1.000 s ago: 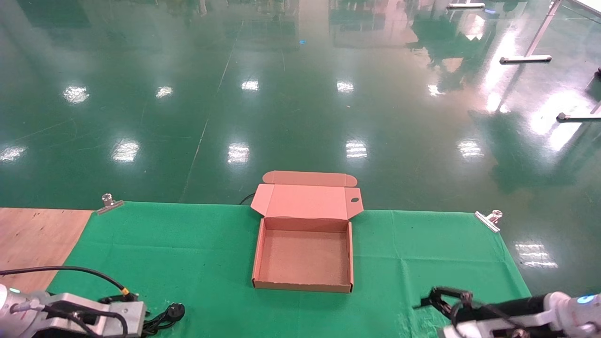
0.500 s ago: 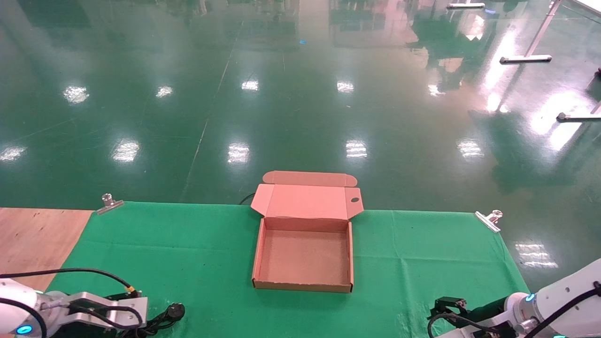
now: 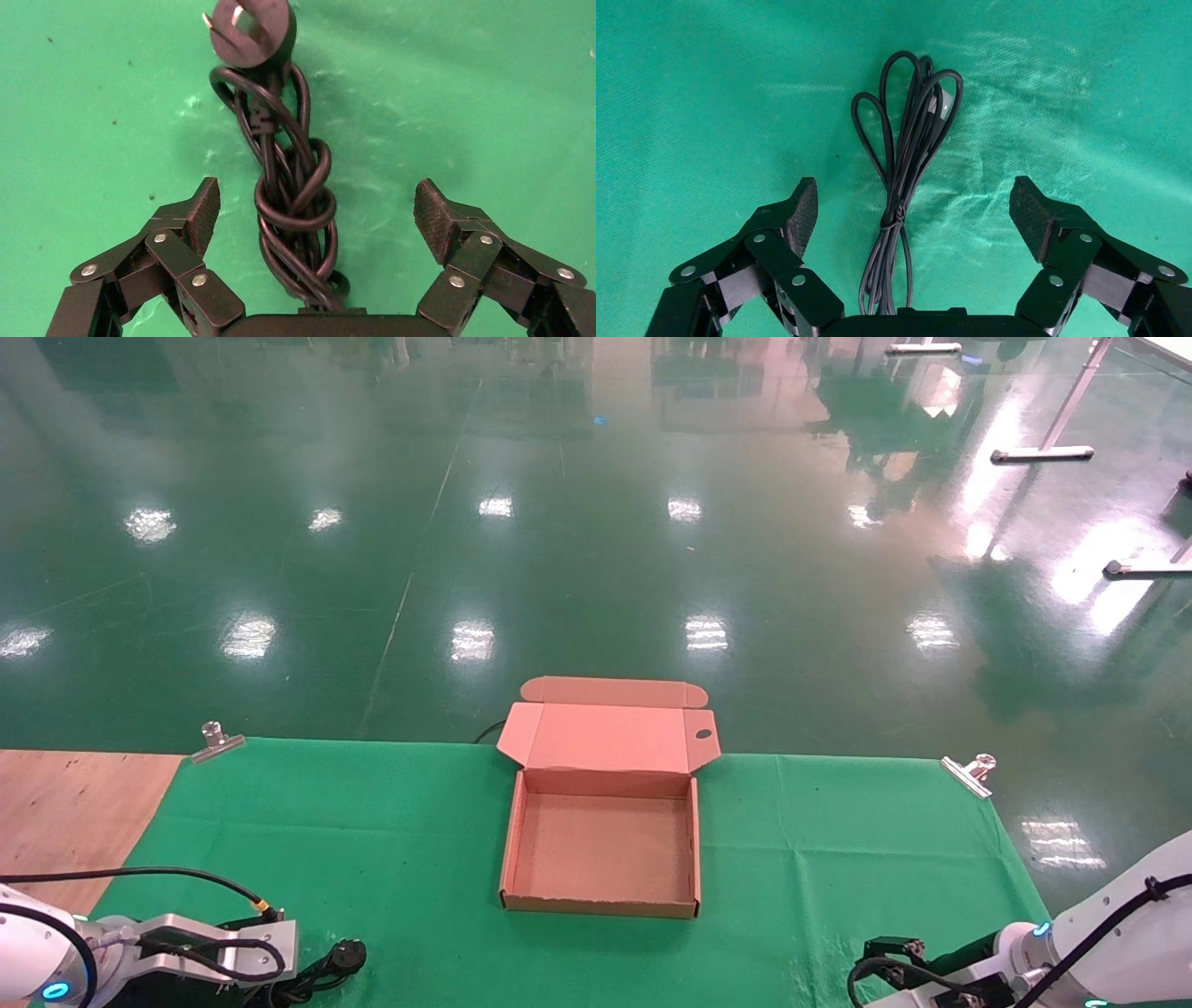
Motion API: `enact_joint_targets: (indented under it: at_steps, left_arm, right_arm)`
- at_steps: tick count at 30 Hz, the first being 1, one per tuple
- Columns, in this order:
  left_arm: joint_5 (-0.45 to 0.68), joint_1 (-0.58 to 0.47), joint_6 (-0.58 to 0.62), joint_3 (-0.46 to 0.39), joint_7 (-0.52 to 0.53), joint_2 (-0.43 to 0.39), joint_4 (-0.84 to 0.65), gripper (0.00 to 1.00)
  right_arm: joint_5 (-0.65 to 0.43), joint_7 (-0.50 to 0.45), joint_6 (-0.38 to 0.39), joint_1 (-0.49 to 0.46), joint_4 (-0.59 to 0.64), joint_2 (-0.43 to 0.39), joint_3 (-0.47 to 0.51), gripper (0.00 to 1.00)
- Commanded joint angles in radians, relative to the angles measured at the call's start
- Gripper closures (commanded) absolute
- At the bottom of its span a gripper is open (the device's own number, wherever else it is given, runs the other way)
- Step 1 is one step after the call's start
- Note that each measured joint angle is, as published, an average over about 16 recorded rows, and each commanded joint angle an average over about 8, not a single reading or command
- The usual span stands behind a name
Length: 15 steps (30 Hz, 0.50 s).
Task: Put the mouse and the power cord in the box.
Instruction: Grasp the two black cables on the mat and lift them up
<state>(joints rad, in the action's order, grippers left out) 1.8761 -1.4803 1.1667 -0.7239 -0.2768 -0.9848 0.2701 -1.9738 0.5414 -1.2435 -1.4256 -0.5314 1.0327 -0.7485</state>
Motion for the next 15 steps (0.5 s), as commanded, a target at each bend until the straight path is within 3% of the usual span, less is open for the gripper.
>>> enact_joint_targets:
  at_steps: [1,2,15]
  left_arm:
    - [-0.003,-0.009,0.000,0.001,-0.023,-0.004,-0.023,0.94]
    - [-0.001,-0.013,0.000,0.001,-0.030,-0.005,-0.032,1.00]
    - [0.018,-0.063,-0.013,-0.009,-0.071,-0.011,-0.126,1.00]
  right_arm:
    - [0.001,0.018,0.002,-0.009,0.026,0.006,0.000,1.00]
    - [0.003,0.025,0.002,-0.013,0.035,0.008,0.001,1.00]
    - [0.022,0.092,-0.013,-0.038,0.129,0.026,0.006,1.00]
